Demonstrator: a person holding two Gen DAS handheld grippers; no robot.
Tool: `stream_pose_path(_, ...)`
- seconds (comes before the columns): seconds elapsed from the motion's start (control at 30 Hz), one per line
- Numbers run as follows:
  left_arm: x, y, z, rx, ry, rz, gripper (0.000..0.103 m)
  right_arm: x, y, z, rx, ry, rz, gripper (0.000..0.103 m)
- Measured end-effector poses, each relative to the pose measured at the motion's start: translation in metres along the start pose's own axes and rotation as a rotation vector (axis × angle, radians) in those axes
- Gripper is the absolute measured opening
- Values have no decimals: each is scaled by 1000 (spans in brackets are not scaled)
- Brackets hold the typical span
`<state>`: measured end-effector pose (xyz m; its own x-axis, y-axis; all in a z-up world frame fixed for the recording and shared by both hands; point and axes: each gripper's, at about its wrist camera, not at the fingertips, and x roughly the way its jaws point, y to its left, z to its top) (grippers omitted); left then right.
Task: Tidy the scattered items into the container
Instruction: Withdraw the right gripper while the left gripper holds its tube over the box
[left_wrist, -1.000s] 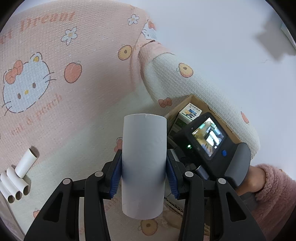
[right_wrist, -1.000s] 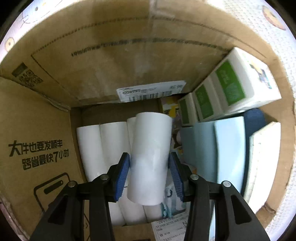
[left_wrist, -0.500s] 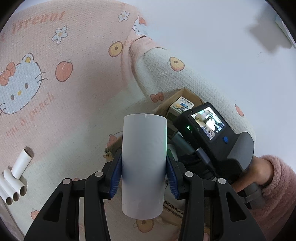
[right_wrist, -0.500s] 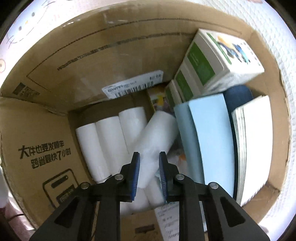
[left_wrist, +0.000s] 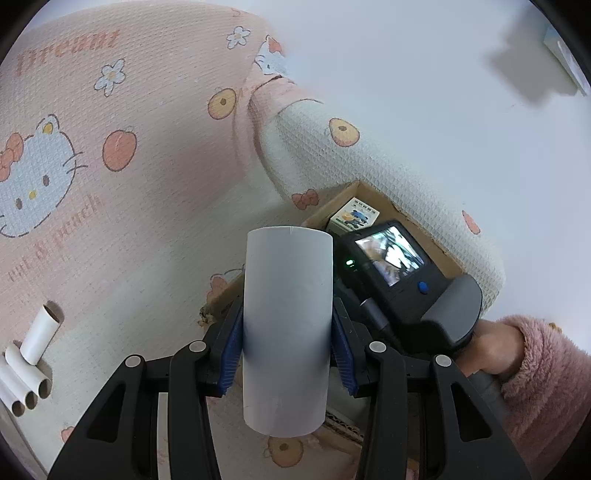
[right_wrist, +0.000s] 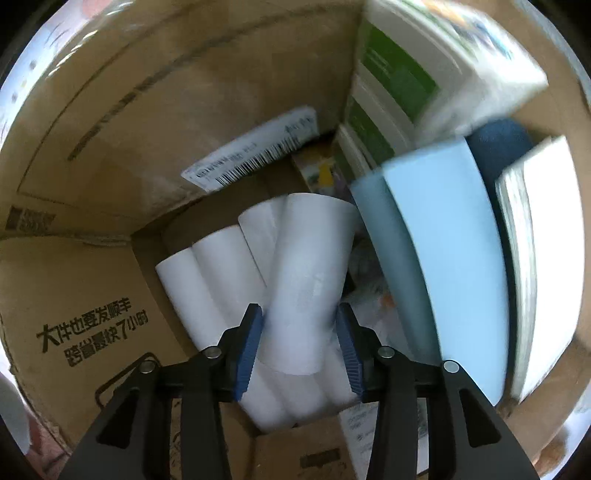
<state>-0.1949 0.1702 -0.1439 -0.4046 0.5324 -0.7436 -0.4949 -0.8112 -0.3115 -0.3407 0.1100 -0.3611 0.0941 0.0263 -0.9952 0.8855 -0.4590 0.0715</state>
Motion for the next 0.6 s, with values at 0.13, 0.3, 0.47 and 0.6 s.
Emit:
stream_pose_path(0.13, 0, 1, -1, -5, 9, -3, 48, -3, 21, -3, -156, -32, -116, 38)
stream_pose_path(0.3, 1, 3, -5, 7, 12, 10, 48, -4, 31, -9, -292, -64, -242, 33)
stream_pose_path(0.47, 3, 3, -7, 22, 18, 22, 48, 0, 32, -28, -389, -32, -278, 31)
stream_pose_path(0.6, 3, 3, -5, 14, 21, 18, 48, 1, 26, -41, -376, -7, -293, 24)
